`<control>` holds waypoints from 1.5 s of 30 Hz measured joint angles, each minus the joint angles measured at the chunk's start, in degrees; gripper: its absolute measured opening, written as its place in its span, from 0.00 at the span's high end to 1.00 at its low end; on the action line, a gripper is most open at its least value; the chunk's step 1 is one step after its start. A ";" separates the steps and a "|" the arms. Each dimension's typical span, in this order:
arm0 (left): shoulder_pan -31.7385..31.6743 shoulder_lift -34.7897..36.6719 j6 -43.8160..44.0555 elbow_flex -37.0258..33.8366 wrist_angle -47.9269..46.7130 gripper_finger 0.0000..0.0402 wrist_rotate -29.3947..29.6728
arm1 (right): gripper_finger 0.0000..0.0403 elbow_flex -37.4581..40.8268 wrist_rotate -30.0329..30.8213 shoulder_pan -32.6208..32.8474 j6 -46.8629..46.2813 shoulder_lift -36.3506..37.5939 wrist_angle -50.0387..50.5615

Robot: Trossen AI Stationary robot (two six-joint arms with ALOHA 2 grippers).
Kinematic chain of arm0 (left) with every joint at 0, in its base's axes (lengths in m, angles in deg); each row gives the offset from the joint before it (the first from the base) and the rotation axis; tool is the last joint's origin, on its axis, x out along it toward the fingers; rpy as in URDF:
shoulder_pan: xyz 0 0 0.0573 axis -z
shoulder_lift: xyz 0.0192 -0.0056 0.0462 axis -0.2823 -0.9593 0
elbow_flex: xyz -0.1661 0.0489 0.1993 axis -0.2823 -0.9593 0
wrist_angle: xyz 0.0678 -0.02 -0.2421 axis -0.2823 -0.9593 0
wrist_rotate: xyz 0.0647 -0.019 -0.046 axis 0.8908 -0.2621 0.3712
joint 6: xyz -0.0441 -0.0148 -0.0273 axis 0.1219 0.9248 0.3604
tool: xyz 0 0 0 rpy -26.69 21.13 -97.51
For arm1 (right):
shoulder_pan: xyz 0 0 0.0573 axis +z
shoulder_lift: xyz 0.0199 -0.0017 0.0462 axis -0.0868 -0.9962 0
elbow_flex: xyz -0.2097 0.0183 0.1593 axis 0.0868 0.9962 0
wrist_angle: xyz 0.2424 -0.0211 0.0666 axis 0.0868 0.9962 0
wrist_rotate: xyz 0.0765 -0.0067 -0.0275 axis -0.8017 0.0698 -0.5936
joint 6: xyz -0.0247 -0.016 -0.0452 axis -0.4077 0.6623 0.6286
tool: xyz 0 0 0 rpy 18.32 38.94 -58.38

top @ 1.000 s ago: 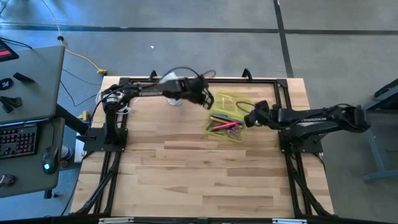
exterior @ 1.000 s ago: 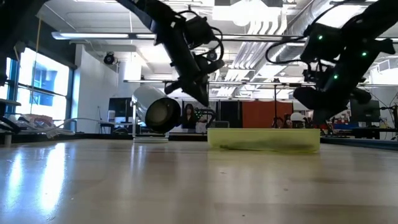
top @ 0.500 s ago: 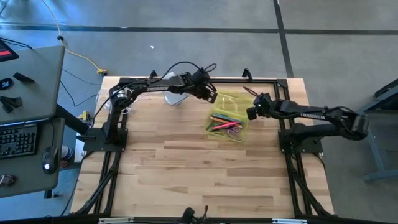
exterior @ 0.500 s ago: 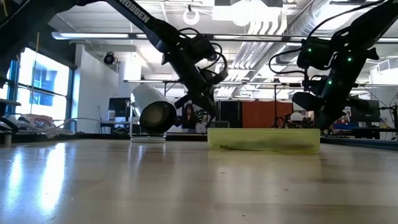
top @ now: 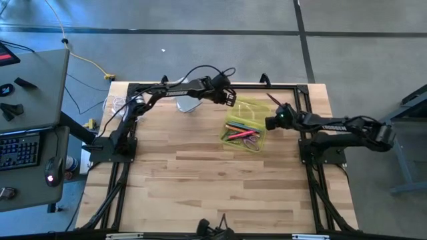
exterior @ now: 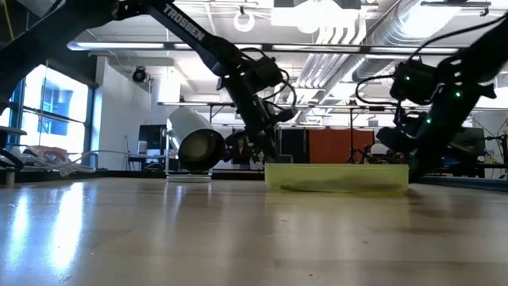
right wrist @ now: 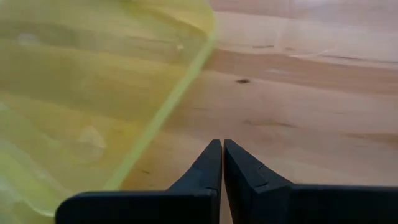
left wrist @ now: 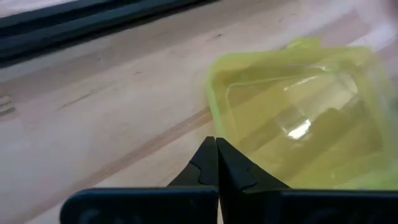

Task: Pick & place school supplies into a supply box
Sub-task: Close the supply box

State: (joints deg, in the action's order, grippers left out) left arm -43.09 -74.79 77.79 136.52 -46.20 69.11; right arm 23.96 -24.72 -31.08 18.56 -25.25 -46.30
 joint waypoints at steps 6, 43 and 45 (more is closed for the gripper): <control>0.07 -0.73 3.56 1.10 -1.04 0.94 0.07 | 1.00 3.95 -1.52 -1.56 -0.42 0.00 -9.14; -6.34 -2.45 7.48 0.92 -1.64 0.93 -22.90 | 1.00 2.75 -4.64 -2.93 6.56 -0.37 -19.95; -6.34 -2.45 7.11 0.92 -1.60 0.93 -22.90 | 1.00 2.75 -6.92 -2.97 4.83 -0.37 -20.87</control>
State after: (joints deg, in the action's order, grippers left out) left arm -49.43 -77.24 84.91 137.44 -47.80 46.21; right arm 26.71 -31.64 -34.05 23.39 -25.62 -67.17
